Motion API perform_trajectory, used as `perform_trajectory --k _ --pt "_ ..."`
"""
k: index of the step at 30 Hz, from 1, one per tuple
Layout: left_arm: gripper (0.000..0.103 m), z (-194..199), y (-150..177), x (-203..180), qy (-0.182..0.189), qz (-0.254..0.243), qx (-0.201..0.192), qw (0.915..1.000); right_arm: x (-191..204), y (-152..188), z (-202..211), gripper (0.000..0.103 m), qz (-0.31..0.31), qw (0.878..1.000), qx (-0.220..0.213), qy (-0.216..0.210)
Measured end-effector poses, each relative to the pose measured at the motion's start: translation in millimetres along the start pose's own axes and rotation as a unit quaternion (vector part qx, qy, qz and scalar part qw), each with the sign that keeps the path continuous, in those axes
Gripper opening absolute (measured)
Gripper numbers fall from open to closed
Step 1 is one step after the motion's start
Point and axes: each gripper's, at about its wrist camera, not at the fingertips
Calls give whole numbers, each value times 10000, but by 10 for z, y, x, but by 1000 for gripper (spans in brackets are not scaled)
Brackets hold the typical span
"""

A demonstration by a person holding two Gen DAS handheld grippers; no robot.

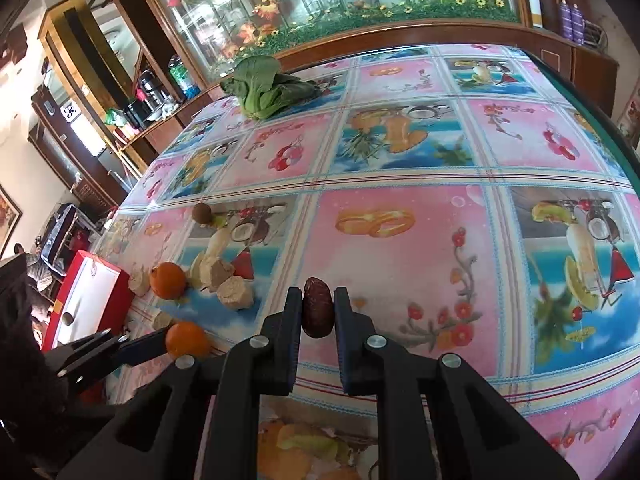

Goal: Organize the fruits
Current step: 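Grasp a dark date with the right tool while the left tool grasps an orange, then carry the date and orange into the tray and open both tools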

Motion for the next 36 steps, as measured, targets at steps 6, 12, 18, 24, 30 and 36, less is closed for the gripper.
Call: perform_trajectory --k 6,12,18,24,30,36 --pt "39 -155 -101 -58 -281 -187 -74 9994 -2 -26 -11 14 20 10000 -53 -4" --pt "33 -109 -15 -64 -431 -176 -288 9985 7 -25 -43 14 93 9998 -101 142" --pt "33 159 204 -116 -506 -22 -506 9974 -9 -33 51 14 135 9982 -445 366" --pt "33 649 417 -103 -844 -52 -949 9919 2 -14 230 14 194 9930 -1063 480" --pt "33 1183 580 96 -1545 -55 -1561 9756 123 17 311 14 204 9905 -1322 303" --pt "33 1456 698 452 -1953 224 -1798 9639 619 109 395 14 436 9859 -1607 -150"
Point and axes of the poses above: each gripper's, at about its wrist camera, not at the fingertips, and z roughly against the way its jaws point, x to its left, y to its underside, and after that the axes turned 1 degree about -x, right-handed
